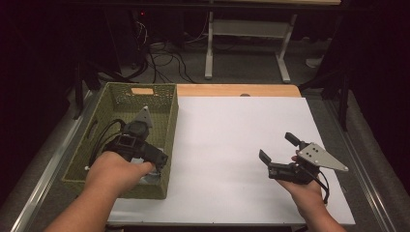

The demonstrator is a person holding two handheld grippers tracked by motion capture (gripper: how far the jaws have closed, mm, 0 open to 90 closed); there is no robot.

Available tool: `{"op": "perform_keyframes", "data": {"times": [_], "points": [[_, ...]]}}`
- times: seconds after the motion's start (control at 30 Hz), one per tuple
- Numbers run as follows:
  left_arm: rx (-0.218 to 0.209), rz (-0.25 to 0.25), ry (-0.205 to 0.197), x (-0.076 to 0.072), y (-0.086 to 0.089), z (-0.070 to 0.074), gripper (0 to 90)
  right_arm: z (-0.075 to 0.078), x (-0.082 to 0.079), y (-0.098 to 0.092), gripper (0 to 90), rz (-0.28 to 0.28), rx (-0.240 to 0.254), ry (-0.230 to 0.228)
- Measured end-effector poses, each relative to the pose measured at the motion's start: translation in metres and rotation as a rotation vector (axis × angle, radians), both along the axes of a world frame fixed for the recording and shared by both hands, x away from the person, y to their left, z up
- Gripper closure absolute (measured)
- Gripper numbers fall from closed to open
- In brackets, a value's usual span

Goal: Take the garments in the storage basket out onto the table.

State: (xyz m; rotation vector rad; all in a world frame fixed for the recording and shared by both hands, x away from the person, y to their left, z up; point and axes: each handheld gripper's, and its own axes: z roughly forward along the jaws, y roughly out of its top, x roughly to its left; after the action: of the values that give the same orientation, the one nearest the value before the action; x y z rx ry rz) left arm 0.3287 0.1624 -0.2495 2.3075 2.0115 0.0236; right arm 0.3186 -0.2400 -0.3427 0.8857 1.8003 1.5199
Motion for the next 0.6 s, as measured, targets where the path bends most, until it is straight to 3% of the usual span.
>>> {"op": "perform_keyframes", "data": {"times": [0.6], "points": [[-0.003, 0.003, 0.003, 0.0, -0.0024, -0.0006, 0.7, 0.0001, 0.0003, 0.0006, 0.8, 0.001, 0.002, -0.002]]}}
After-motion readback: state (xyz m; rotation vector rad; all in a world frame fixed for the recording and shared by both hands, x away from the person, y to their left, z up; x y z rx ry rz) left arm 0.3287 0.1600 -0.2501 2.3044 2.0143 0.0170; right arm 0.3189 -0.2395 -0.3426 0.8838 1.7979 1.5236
